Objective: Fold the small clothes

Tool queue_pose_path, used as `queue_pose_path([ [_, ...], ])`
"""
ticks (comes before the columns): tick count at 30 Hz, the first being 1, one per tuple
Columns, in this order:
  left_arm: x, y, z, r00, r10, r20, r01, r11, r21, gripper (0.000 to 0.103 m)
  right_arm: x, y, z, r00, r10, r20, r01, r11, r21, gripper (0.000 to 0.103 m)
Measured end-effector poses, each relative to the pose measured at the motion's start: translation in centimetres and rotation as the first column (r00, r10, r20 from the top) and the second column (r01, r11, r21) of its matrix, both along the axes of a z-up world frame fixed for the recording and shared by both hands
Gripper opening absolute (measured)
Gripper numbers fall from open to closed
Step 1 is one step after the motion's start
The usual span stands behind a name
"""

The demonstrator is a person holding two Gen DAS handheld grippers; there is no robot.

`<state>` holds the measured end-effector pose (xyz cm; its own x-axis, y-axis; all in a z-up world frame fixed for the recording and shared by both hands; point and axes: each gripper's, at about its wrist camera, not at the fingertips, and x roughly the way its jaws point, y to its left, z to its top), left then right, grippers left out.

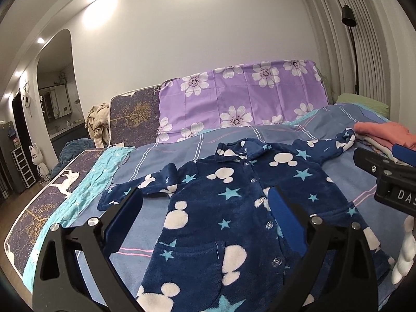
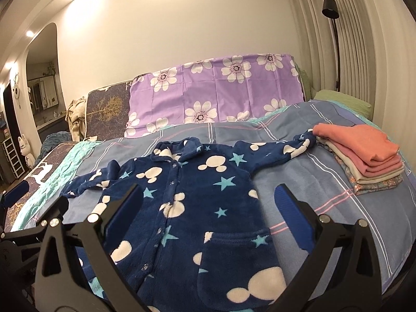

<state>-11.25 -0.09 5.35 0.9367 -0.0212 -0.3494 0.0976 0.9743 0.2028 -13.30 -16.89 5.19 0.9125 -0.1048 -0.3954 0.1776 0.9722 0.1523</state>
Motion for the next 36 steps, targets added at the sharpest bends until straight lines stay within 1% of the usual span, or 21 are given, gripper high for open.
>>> queue_pose_path([
  [6, -0.5, 0.2, -0.2, 1.0, 0.014, -0.012, -0.014, 1.0, 0.001, 0.098, -0.7, 0.2, 0.4, 1.0, 0.015, 0.019, -0.015, 1.0, 0.003, 0.101],
  [11, -2.2, 0.4, 0.1, 1.0, 0.009, 0.007, -0.009, 1.0, 0.002, 0.098, -2.3, 0.9, 0.7, 0.999, 0.032, 0.043, -0.033, 0.999, 0.011, 0.101],
  [15, -3.8, 1.0, 0.7, 1.0, 0.004, 0.028, -0.003, 0.999, -0.034, 0.098, -4.1, 1.9, 1.3, 0.997, 0.049, 0.065, -0.047, 0.999, -0.027, 0.101],
  [18, -4.3, 1.4, 0.7, 1.0, -0.009, 0.019, 0.01, 0.998, -0.066, 0.098, -5.2, 2.5, 1.4, 0.996, 0.058, 0.067, -0.054, 0.997, -0.059, 0.101],
  [21, -3.9, 1.8, 0.3, 1.0, -0.022, 0.004, 0.022, 0.996, -0.09, 0.098, -5.8, 2.8, 1.7, 0.995, 0.062, 0.072, -0.056, 0.995, -0.083, 0.101],
  [24, -2.4, 1.8, -0.1, 0.999, -0.032, -0.036, 0.028, 0.995, -0.101, 0.098, -4.9, 2.7, 1.6, 0.998, 0.053, 0.047, -0.049, 0.996, -0.07, 0.101],
  [27, -0.7, 1.7, -0.5, 0.997, -0.044, -0.056, 0.038, 0.994, -0.103, 0.098, -3.1, 2.4, 1.3, 0.999, 0.046, 0.018, -0.045, 0.998, -0.046, 0.101],
  [33, 3.2, 1.9, -2.0, 0.993, -0.047, -0.105, 0.038, 0.995, -0.09, 0.098, 2.2, 2.6, -0.1, 0.997, 0.049, -0.06, -0.051, 0.998, -0.036, 0.101],
  [36, 5.1, 2.3, -2.8, 0.991, -0.046, -0.124, 0.035, 0.995, -0.089, 0.098, 4.6, 3.0, -0.7, 0.994, 0.054, -0.09, -0.059, 0.997, -0.049, 0.101],
])
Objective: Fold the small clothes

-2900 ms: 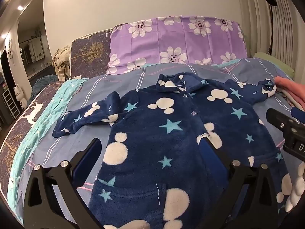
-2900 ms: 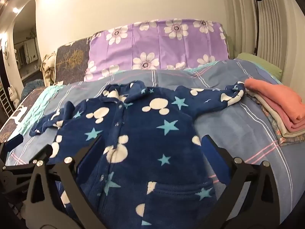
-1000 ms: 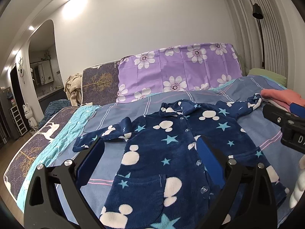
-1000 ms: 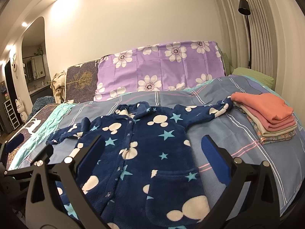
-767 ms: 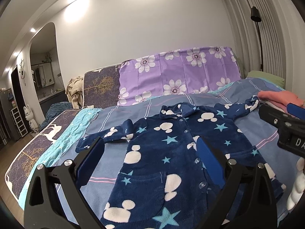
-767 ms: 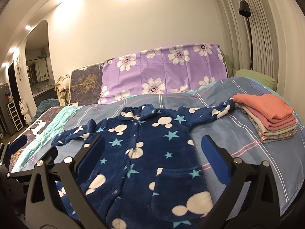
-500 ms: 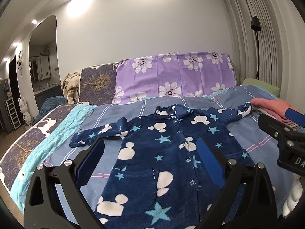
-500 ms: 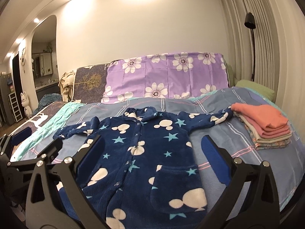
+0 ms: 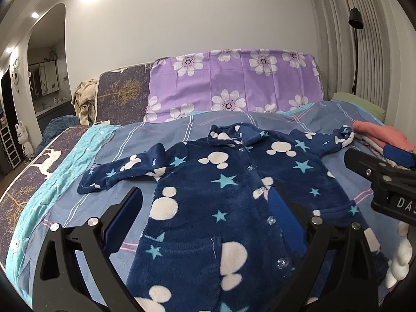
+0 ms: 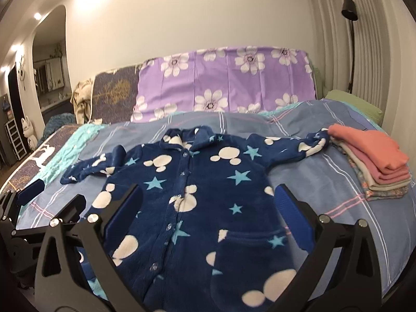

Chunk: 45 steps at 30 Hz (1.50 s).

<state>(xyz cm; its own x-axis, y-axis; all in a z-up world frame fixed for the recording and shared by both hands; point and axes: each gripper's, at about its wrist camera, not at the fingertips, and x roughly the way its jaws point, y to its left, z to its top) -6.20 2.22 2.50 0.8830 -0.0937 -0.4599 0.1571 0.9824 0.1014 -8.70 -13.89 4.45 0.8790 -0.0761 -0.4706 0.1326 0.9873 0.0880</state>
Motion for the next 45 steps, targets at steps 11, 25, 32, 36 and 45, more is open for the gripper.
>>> queue_pose_path([
  [11, 6.2, 2.3, -3.1, 0.994, 0.009, -0.109, -0.013, 0.999, -0.033, 0.097, 6.2, 2.4, -2.3, 0.997, 0.016, -0.078, -0.02, 0.999, -0.05, 0.101],
  [25, 8.4, 2.6, -3.5, 0.996, 0.033, -0.089, -0.035, 0.999, -0.023, 0.098, 9.7, 2.2, -4.4, 0.989, 0.016, -0.146, -0.023, 0.998, -0.053, 0.101],
  [32, 9.1, 2.9, -3.1, 0.995, 0.047, -0.091, -0.048, 0.999, -0.007, 0.098, 11.0, 1.9, -4.9, 0.986, 0.025, -0.164, -0.039, 0.996, -0.078, 0.101],
  [36, 10.1, 3.8, -3.8, 0.986, 0.005, -0.164, -0.016, 0.998, -0.065, 0.087, 11.4, 2.0, -4.3, 0.989, 0.029, -0.145, -0.045, 0.993, -0.107, 0.101],
  [45, 11.6, 6.0, -4.8, 0.973, 0.008, -0.229, -0.036, 0.992, -0.12, 0.068, 12.2, 2.3, -4.7, 0.986, 0.048, -0.162, -0.066, 0.992, -0.106, 0.101],
])
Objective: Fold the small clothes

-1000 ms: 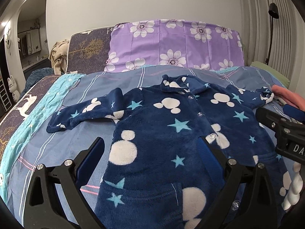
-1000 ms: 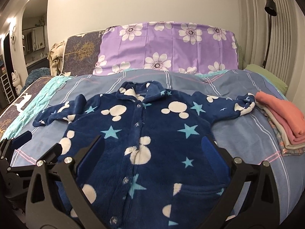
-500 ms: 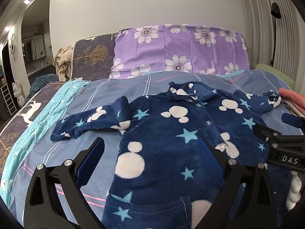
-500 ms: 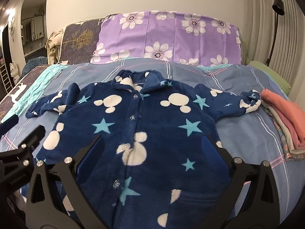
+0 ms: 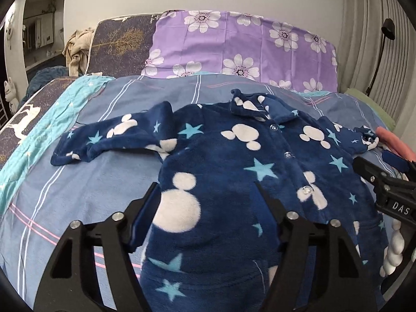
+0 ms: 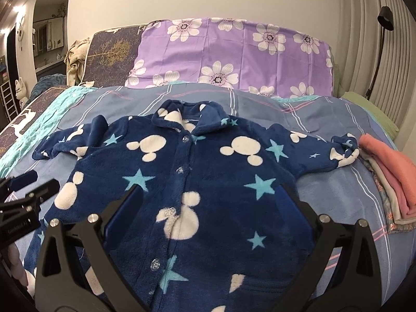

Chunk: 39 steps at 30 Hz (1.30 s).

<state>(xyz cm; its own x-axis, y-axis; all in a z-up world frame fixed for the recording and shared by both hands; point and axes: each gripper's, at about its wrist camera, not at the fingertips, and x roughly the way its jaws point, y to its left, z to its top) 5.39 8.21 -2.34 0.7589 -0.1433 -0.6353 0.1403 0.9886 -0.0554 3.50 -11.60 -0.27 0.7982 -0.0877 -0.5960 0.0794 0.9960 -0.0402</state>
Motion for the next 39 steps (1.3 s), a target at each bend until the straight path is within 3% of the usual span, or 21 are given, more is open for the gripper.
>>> queue_pose_path([
  [3, 0.8, 0.8, 0.0, 1.0, -0.027, -0.014, 0.026, 0.999, -0.047, 0.057, 0.6, 0.1, -0.3, 0.999, 0.027, -0.018, -0.027, 0.999, 0.025, 0.101],
  [5, 1.8, 2.3, -0.2, 0.999, -0.03, -0.037, 0.026, 0.993, -0.113, 0.056, 1.2, 0.0, -0.7, 0.998, 0.047, -0.03, -0.046, 0.998, 0.05, 0.101],
  [7, 3.4, 5.2, -0.9, 0.996, 0.009, -0.084, -0.026, 0.978, -0.208, 0.056, 1.9, -0.5, -1.5, 0.998, 0.047, -0.047, -0.044, 0.997, 0.061, 0.101],
  [9, 4.9, 9.3, -2.0, 0.989, 0.076, -0.13, -0.113, 0.943, -0.313, 0.056, 2.1, -1.1, -2.3, 0.997, 0.041, -0.058, -0.037, 0.997, 0.074, 0.101],
  [12, 7.0, 16.2, -4.2, 0.956, 0.206, -0.21, -0.28, 0.856, -0.435, 0.056, 1.9, -1.6, -3.3, 0.997, 0.054, -0.061, -0.05, 0.997, 0.066, 0.098],
  [14, 8.7, 20.1, -5.8, 0.92, 0.275, -0.278, -0.383, 0.78, -0.495, 0.056, 1.7, -1.6, -3.8, 0.997, 0.053, -0.057, -0.051, 0.998, 0.043, 0.098],
  [15, 9.8, 22.6, -6.9, 0.891, 0.323, -0.32, -0.45, 0.726, -0.52, 0.056, 1.7, -1.6, -3.9, 0.997, 0.052, -0.056, -0.05, 0.998, 0.04, 0.098],
  [19, 12.8, 27.2, -8.9, 0.817, 0.432, -0.382, -0.576, 0.629, -0.522, 0.056, 1.8, -1.6, -4.4, 0.996, 0.054, -0.067, -0.051, 0.997, 0.054, 0.098],
  [20, 13.8, 28.3, -9.6, 0.799, 0.447, -0.402, -0.601, 0.592, -0.537, 0.056, 1.8, -1.6, -4.5, 0.996, 0.054, -0.069, -0.051, 0.997, 0.053, 0.098],
  [22, 14.9, 29.8, -10.6, 0.773, 0.471, -0.426, -0.635, 0.55, -0.543, 0.057, 1.9, -1.7, -4.7, 0.996, 0.051, -0.078, -0.048, 0.998, 0.046, 0.098],
  [23, 15.8, 30.3, -11.3, 0.738, 0.5, -0.453, -0.675, 0.535, -0.509, 0.057, 1.9, -1.7, -4.7, 0.995, 0.048, -0.086, -0.044, 0.998, 0.039, 0.098],
  [25, 16.8, 31.2, -11.9, 0.72, 0.516, -0.463, -0.693, 0.517, -0.503, 0.056, 1.8, -2.0, -4.8, 0.995, 0.042, -0.092, -0.039, 0.998, 0.041, 0.098],
  [27, 17.7, 31.5, -11.5, 0.72, 0.537, -0.44, -0.693, 0.525, -0.494, 0.053, 1.6, -2.3, -4.7, 0.995, 0.032, -0.091, -0.028, 0.999, 0.039, 0.098],
  [28, 18.0, 31.6, -11.2, 0.724, 0.539, -0.431, -0.689, 0.535, -0.489, 0.035, 1.5, -2.6, -4.7, 0.996, 0.028, -0.09, -0.024, 0.999, 0.038, 0.098],
  [30, 18.8, 31.5, -10.1, 0.742, 0.533, -0.408, -0.67, 0.559, -0.488, 0.008, 1.5, -3.0, -4.6, 0.996, 0.018, -0.092, -0.014, 0.999, 0.036, 0.098],
  [31, 18.8, 31.4, -9.6, 0.749, 0.536, -0.389, -0.661, 0.565, -0.494, 0.007, 1.6, -3.2, -4.6, 0.995, 0.011, -0.095, -0.007, 0.999, 0.037, 0.098],
  [32, 18.8, 30.5, -7.7, 0.774, 0.539, -0.334, -0.629, 0.591, -0.504, 0.007, 1.6, -3.4, -4.6, 0.995, 0.007, -0.099, -0.002, 0.999, 0.042, 0.098],
  [34, 18.2, 27.3, -3.7, 0.836, 0.506, -0.212, -0.536, 0.672, -0.511, 0.007, 1.8, -3.8, -4.6, 0.995, 0.005, -0.099, 0.001, 0.998, 0.059, 0.098],
  [37, 17.8, 20.6, 2.4, 0.929, 0.369, -0.033, -0.336, 0.803, -0.492, 0.007, 1.8, -4.2, -4.4, 0.995, -0.006, -0.097, 0.012, 0.998, 0.068, 0.098],
  [39, 16.4, 13.9, 7.0, 0.97, 0.213, 0.118, -0.141, 0.887, -0.441, 0.008, 1.7, -4.6, -4.2, 0.995, -0.011, -0.101, 0.02, 0.996, 0.084, 0.098],
])
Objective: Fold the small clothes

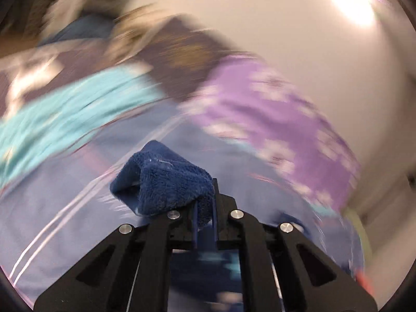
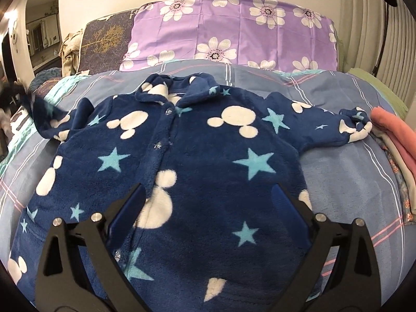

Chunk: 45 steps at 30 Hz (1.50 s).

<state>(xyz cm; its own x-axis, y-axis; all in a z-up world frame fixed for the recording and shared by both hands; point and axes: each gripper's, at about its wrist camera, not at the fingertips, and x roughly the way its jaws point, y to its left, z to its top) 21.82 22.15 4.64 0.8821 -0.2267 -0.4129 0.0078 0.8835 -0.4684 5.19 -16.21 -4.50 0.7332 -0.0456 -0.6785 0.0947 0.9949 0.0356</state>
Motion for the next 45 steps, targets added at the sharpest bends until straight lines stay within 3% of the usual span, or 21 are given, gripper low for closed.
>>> queue_pose_path([
  [2, -0.8, -6.2, 2.3, 0.984, -0.166, 0.067, 0.161, 0.984, 0.069, 0.009, -0.2, -0.4, 0.2, 1.0, -0.009, 0.0, 0.009, 1.0, 0.011, 0.098],
  [3, -1.1, -8.9, 2.8, 0.969, -0.235, 0.076, 0.227, 0.968, 0.102, 0.016, -0.3, -0.6, 0.2, 1.0, -0.016, 0.001, 0.016, 1.0, 0.014, 0.098],
  [4, -1.5, -11.4, 2.9, 0.952, -0.298, 0.076, 0.286, 0.949, 0.134, 0.038, -0.5, -0.9, 0.3, 1.0, -0.024, 0.0, 0.024, 1.0, 0.015, 0.098],
  [6, -2.2, -16.5, 2.2, 0.922, -0.385, 0.046, 0.368, 0.906, 0.21, 0.069, -0.8, -1.4, 0.3, 0.999, -0.035, -0.008, 0.035, 0.999, 0.021, 0.098],
  [9, -3.2, -20.3, 0.2, 0.885, -0.465, -0.012, 0.449, 0.847, 0.286, 0.069, -1.2, -2.5, 0.6, 0.999, -0.034, -0.035, 0.036, 0.998, 0.048, 0.098],
  [14, -4.5, -18.9, -3.1, 0.904, -0.419, -0.09, 0.421, 0.83, 0.367, 0.072, -0.3, -3.9, 1.2, 0.997, 0.011, -0.071, -0.004, 0.995, 0.099, 0.098],
  [15, -5.3, -17.7, -4.0, 0.909, -0.399, -0.121, 0.413, 0.827, 0.381, 0.072, 0.2, -4.2, 1.4, 0.997, 0.029, -0.072, -0.02, 0.992, 0.123, 0.093],
  [16, -5.5, -16.9, -4.8, 0.914, -0.377, -0.148, 0.405, 0.825, 0.395, 0.072, 1.3, -4.5, 1.5, 0.995, 0.061, -0.076, -0.047, 0.984, 0.17, 0.079],
  [19, -5.5, -14.3, -7.2, 0.939, -0.275, -0.205, 0.339, 0.828, 0.446, 0.072, 4.6, -4.3, 1.3, 0.981, 0.168, -0.094, -0.128, 0.934, 0.335, 0.049],
  [21, -4.7, -12.4, -8.6, 0.951, -0.183, -0.248, 0.282, 0.84, 0.463, 0.072, 7.0, -3.4, 1.0, 0.97, 0.22, -0.102, -0.162, 0.901, 0.403, 0.048],
  [25, -1.6, -8.8, -10.5, 0.947, -0.045, -0.319, 0.179, 0.898, 0.403, 0.072, 12.4, -0.2, -0.7, 0.937, 0.311, -0.161, -0.179, 0.82, 0.543, 0.048],
  [26, -0.7, -8.0, -11.0, 0.942, -0.009, -0.336, 0.146, 0.912, 0.384, 0.072, 13.3, 0.4, -1.2, 0.931, 0.319, -0.178, -0.167, 0.804, 0.571, 0.05],
  [28, 0.4, -7.2, -11.6, 0.932, 0.046, -0.359, 0.099, 0.922, 0.375, 0.072, 15.0, 1.6, -2.3, 0.919, 0.325, -0.221, -0.132, 0.784, 0.606, 0.064],
  [31, 1.3, -6.5, -12.7, 0.914, 0.092, -0.395, 0.041, 0.948, 0.315, 0.072, 16.6, 2.6, -3.6, 0.916, 0.305, -0.259, -0.092, 0.789, 0.607, 0.064],
  [35, 1.0, -7.3, -14.5, 0.92, 0.146, -0.364, -0.002, 0.93, 0.368, 0.074, 18.6, 3.0, -4.9, 0.921, 0.276, -0.274, -0.045, 0.776, 0.629, 0.065],
  [36, 0.9, -7.2, -14.7, 0.92, 0.156, -0.36, -0.013, 0.93, 0.368, 0.074, 18.9, 3.1, -5.0, 0.925, 0.27, -0.268, -0.041, 0.772, 0.634, 0.06],
  [37, 0.7, -7.4, -14.5, 0.921, 0.16, -0.355, -0.018, 0.928, 0.372, 0.074, 19.2, 3.2, -5.0, 0.929, 0.258, -0.264, -0.038, 0.778, 0.628, 0.034],
  [38, 0.7, -7.5, -14.4, 0.923, 0.165, -0.349, -0.021, 0.924, 0.382, 0.074, 19.3, 3.4, -5.0, 0.931, 0.252, -0.265, -0.037, 0.787, 0.616, 0.02],
  [41, 0.5, -7.7, -14.3, 0.924, 0.17, -0.344, -0.02, 0.917, 0.399, 0.074, 18.3, 2.5, -3.1, 0.952, 0.23, -0.204, -0.064, 0.797, 0.601, 0.02],
  [45, 0.4, -8.0, -14.3, 0.925, 0.171, -0.34, -0.018, 0.912, 0.409, 0.074, 16.2, 0.3, 1.5, 0.979, 0.186, -0.078, -0.122, 0.853, 0.508, 0.02],
])
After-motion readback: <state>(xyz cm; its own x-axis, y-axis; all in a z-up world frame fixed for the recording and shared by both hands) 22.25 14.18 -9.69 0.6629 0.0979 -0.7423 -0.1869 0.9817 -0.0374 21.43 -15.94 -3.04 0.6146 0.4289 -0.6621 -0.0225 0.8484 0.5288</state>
